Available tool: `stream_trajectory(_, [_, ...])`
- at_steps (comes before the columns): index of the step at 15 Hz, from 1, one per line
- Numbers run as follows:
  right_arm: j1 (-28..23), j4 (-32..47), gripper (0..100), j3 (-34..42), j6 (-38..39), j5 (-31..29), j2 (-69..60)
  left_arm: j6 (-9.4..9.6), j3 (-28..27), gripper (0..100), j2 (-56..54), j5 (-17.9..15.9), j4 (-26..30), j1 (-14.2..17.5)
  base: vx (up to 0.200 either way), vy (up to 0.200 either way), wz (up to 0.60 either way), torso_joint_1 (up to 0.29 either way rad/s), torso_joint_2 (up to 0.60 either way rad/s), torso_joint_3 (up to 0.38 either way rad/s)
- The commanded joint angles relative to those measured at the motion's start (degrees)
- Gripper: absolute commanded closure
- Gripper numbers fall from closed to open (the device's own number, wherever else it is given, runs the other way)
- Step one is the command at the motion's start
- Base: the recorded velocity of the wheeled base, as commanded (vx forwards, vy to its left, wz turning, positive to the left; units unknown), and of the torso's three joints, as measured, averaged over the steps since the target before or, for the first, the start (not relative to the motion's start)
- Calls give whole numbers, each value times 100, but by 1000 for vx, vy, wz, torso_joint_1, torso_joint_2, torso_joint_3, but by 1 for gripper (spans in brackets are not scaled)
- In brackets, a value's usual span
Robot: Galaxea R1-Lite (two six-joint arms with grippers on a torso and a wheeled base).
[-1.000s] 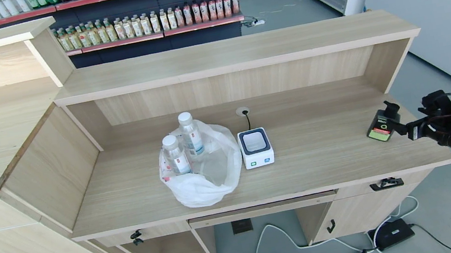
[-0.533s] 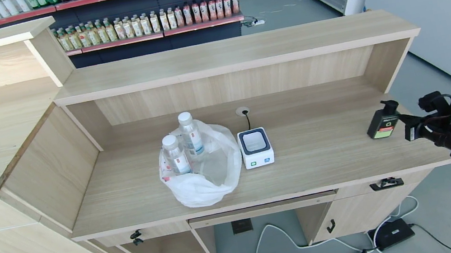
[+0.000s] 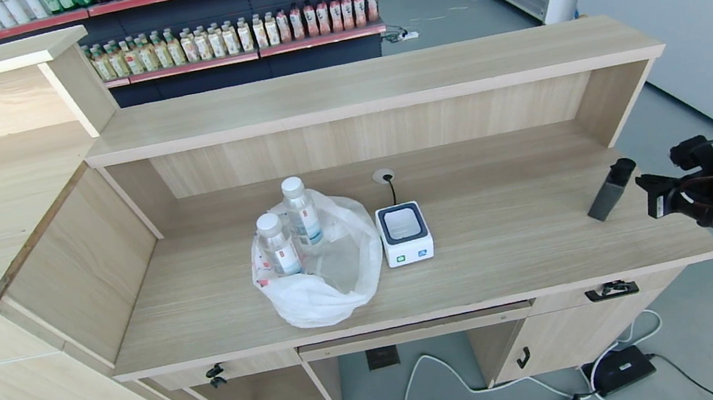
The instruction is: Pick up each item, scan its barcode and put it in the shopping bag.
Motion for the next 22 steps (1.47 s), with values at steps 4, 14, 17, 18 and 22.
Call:
stream_trajectory(4, [-293, 22, 0, 94, 41, 25, -308, 0, 0, 0, -2, 0, -2, -9, 0, 0, 0, 0, 0, 0])
stream_trajectory(14, [14, 277, 0, -926, 366, 139, 632, 0, 0, 0, -2, 0, -2, 0, 0, 0, 0, 0, 0, 0])
stream_trajectory(17, [199, 479, 0, -1295, 357, 227, 843, 0, 0, 0, -2, 0, -2, 0, 0, 0, 0, 0, 0, 0])
stream_trajectory(18, [260, 541, 0, -1427, 357, 245, 896, 0, 0, 0, -2, 0, -2, 0, 0, 0, 0, 0, 0, 0])
stream_trajectory(22, [454, 813, 0, -2104, 357, 245, 1142, 0, 0, 0, -2, 0, -2, -9, 0, 0, 0, 0, 0, 0])
